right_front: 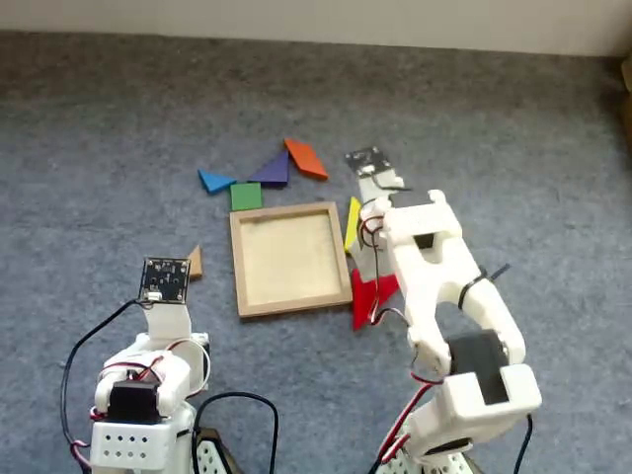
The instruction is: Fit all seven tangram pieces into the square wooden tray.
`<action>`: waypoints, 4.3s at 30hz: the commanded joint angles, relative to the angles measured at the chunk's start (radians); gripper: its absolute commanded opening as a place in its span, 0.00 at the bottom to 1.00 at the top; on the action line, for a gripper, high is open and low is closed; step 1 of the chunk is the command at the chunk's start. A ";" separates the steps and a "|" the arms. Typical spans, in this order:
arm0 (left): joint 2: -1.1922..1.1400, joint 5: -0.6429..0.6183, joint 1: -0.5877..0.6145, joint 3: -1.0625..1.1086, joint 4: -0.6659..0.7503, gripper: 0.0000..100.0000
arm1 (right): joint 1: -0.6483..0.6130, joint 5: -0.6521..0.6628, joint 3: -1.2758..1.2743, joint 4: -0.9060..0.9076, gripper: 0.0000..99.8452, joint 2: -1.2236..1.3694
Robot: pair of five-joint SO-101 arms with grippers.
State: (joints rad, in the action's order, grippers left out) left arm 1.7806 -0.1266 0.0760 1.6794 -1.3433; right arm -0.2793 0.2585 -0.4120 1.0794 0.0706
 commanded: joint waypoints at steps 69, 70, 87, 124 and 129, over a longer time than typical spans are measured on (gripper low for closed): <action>0.038 0.003 -0.010 0.016 -0.005 0.01 | -0.035 -0.092 0.285 0.041 0.34 0.170; 0.038 0.003 -0.010 0.016 -0.005 0.01 | -0.035 -0.092 0.312 0.062 0.34 0.194; 0.038 0.003 -0.010 0.016 -0.005 0.01 | -0.028 -0.091 0.545 0.137 0.34 0.453; 0.038 0.003 -0.010 0.016 -0.005 0.01 | 0.067 -0.040 0.295 0.367 0.18 -0.016; 0.038 0.003 -0.010 0.016 -0.005 0.01 | 0.039 -0.040 0.137 0.223 0.18 -0.147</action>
State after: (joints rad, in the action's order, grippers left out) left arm 1.7806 -0.1266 0.0760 1.6794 -1.3433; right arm -0.2317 0.2064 -0.1926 1.4093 0.0598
